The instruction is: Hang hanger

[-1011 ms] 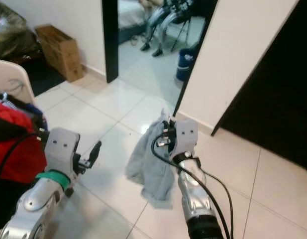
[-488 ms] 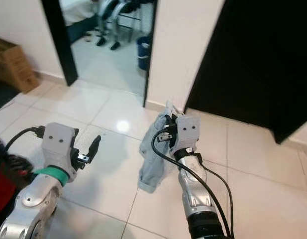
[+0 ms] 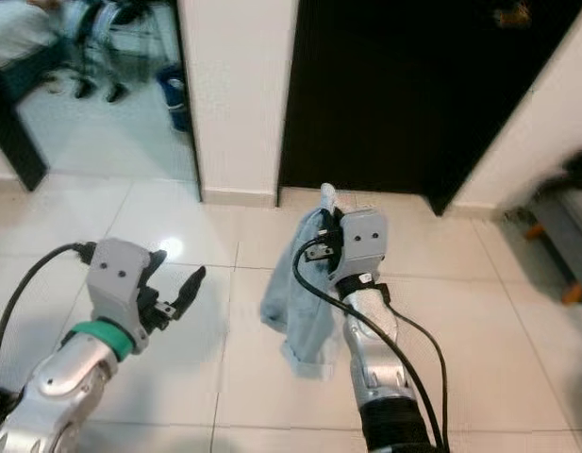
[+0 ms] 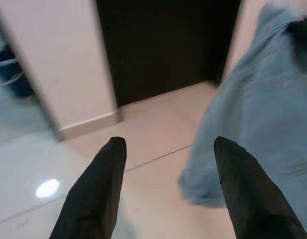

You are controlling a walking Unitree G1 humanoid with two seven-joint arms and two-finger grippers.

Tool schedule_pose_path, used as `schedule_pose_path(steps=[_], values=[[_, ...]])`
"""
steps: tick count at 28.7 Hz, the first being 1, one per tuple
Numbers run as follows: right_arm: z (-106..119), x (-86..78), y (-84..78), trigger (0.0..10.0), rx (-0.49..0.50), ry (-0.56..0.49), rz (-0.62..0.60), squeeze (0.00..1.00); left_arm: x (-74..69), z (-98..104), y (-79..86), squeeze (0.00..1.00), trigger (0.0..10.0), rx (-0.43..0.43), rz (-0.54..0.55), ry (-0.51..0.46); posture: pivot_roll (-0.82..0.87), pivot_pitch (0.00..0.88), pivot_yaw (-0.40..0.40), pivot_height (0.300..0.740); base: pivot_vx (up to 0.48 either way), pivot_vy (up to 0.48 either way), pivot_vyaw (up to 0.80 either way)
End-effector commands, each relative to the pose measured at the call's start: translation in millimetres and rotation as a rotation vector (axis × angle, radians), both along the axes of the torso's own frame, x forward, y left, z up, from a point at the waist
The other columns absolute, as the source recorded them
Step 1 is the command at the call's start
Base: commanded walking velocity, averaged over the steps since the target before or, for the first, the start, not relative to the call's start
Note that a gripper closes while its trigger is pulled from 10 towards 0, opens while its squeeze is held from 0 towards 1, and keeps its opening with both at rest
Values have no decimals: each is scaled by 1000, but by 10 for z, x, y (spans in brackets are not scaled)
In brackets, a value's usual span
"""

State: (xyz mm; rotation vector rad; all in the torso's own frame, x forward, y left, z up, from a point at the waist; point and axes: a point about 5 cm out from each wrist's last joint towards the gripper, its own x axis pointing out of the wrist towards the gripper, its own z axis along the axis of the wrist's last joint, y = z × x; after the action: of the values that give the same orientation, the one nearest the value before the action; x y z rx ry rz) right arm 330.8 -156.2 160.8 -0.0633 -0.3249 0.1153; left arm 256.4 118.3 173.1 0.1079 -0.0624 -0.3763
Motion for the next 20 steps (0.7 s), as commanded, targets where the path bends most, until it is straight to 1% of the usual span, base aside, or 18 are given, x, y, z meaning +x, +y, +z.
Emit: schedule_pose_path(steps=[1,7,20], values=[[92,-3,34,10000,9,-43,7,0,-33,-25,-4,0,10000,-3,-14,15,8,68,26,740,0,0,-800],[127,-6,52,10000,11,-52,14,0,-36,8,-45,0,10000,-25,-40,8,8,63,27,740,0,0,-800],[149,-10,63,10000,12,-59,17,0,-12,55,-49,0,10000,-41,-46,-4,4,60,29,740,0,0,-800]])
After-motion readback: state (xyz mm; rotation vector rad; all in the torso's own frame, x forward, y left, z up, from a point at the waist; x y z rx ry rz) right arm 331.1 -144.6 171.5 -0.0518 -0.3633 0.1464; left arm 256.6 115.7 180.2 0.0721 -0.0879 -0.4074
